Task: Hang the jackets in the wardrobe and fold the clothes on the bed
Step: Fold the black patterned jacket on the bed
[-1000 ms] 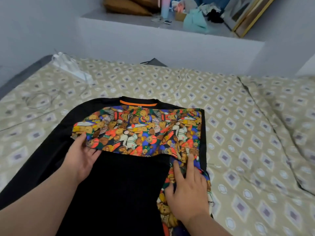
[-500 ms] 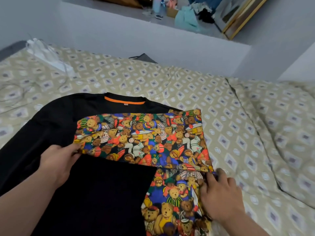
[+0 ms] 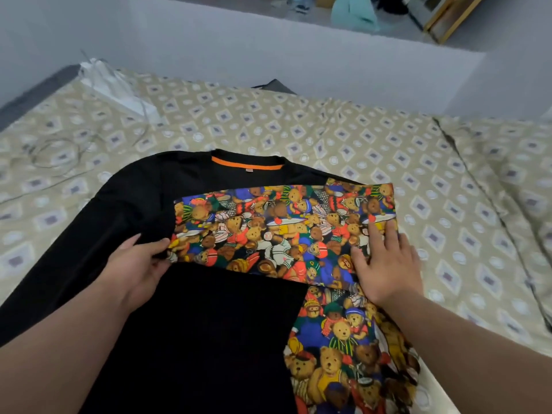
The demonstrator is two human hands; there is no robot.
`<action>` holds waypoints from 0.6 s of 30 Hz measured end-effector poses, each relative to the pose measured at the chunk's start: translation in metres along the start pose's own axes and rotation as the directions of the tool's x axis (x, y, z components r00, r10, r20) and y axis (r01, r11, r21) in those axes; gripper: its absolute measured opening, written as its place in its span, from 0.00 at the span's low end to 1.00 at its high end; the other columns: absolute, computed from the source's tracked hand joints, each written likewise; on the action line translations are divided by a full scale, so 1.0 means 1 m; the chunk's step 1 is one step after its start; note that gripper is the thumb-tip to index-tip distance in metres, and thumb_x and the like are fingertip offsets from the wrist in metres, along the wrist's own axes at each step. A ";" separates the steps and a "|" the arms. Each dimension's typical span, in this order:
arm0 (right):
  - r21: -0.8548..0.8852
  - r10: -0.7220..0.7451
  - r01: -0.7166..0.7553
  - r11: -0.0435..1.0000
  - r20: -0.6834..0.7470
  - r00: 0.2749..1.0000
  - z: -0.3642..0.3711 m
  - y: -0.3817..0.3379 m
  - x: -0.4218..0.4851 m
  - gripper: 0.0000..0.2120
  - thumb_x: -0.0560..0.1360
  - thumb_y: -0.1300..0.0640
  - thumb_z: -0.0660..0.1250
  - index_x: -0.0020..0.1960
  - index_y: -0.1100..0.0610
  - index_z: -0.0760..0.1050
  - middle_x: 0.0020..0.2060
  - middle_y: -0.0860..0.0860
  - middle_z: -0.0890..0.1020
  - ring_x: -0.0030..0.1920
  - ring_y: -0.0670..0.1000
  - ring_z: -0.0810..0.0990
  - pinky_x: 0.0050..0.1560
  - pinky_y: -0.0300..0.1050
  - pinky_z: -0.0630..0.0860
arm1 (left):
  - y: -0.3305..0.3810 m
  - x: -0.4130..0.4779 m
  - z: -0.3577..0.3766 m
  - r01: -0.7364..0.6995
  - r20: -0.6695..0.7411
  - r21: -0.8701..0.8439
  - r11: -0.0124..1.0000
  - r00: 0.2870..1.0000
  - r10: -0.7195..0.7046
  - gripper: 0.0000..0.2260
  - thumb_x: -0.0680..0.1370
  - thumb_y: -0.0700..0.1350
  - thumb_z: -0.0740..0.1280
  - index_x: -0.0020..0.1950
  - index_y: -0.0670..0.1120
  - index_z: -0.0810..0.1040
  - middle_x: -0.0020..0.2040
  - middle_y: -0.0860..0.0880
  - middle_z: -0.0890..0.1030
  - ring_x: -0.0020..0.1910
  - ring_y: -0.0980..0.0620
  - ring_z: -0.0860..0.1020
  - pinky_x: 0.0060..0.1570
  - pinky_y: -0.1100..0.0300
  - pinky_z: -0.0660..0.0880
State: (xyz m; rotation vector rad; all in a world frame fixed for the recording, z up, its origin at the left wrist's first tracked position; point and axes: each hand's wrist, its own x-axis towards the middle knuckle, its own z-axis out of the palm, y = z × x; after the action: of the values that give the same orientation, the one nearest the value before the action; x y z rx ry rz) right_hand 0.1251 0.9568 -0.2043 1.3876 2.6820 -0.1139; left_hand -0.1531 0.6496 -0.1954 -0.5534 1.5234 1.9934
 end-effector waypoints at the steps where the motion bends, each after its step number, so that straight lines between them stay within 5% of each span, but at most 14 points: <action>1: -0.021 0.009 -0.009 1.000 0.017 1.000 -0.002 -0.005 0.000 0.36 0.77 0.30 0.37 0.81 0.45 0.41 0.81 0.53 0.44 0.80 0.59 0.46 0.79 0.58 0.47 | 0.001 0.002 -0.003 0.006 0.000 -0.001 1.000 1.000 -0.006 0.32 0.75 0.29 0.68 0.77 0.47 0.64 0.61 0.36 0.78 0.50 0.44 0.84 0.36 0.54 0.81; 5: -0.019 0.026 -0.028 0.999 -0.093 0.995 -0.017 -0.044 -0.020 0.31 0.81 0.40 0.44 0.80 0.52 0.53 0.80 0.60 0.50 0.79 0.61 0.47 0.78 0.62 0.48 | 0.001 -0.001 -0.004 0.043 -0.009 -0.046 0.998 0.999 -0.043 0.37 0.75 0.27 0.67 0.78 0.51 0.59 0.62 0.35 0.75 0.49 0.43 0.83 0.38 0.52 0.80; 8: 0.130 -0.322 0.355 0.926 -0.218 0.921 -0.016 -0.121 -0.046 0.28 0.80 0.42 0.47 0.77 0.52 0.61 0.78 0.59 0.57 0.80 0.59 0.51 0.78 0.61 0.46 | 0.003 -0.003 -0.004 0.065 0.050 -0.123 0.990 0.997 -0.059 0.36 0.75 0.29 0.68 0.79 0.50 0.58 0.64 0.35 0.75 0.54 0.42 0.83 0.40 0.50 0.81; 10: 0.146 -0.483 0.493 0.858 -0.101 0.870 -0.002 -0.167 -0.060 0.31 0.79 0.39 0.43 0.80 0.48 0.52 0.81 0.54 0.50 0.81 0.54 0.44 0.78 0.58 0.38 | 0.006 -0.004 -0.007 0.088 0.125 -0.161 0.983 0.990 -0.069 0.28 0.77 0.36 0.70 0.75 0.43 0.65 0.62 0.38 0.80 0.53 0.42 0.84 0.40 0.51 0.82; 13: 0.073 -0.461 0.461 0.884 -0.008 0.887 0.017 -0.183 -0.063 0.34 0.77 0.36 0.38 0.81 0.46 0.44 0.81 0.50 0.45 0.80 0.51 0.38 0.77 0.54 0.32 | 0.008 -0.011 -0.004 0.104 0.163 -0.125 0.987 0.983 -0.083 0.22 0.77 0.45 0.70 0.69 0.41 0.73 0.60 0.41 0.82 0.53 0.43 0.84 0.41 0.53 0.82; 18: 0.076 -0.443 0.444 0.893 -0.030 0.896 0.019 -0.180 -0.061 0.34 0.77 0.37 0.42 0.81 0.46 0.51 0.81 0.50 0.52 0.80 0.50 0.45 0.76 0.50 0.32 | 0.036 -0.008 0.003 0.061 0.156 0.050 0.997 0.985 -0.068 0.21 0.76 0.48 0.71 0.67 0.44 0.76 0.61 0.41 0.82 0.56 0.40 0.83 0.51 0.41 0.81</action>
State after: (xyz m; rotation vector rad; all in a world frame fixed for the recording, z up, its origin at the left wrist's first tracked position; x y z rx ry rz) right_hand 0.0144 0.8016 -0.2127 0.7627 2.9834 -0.2574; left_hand -0.1704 0.6441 -0.1630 -0.4115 1.4325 1.9014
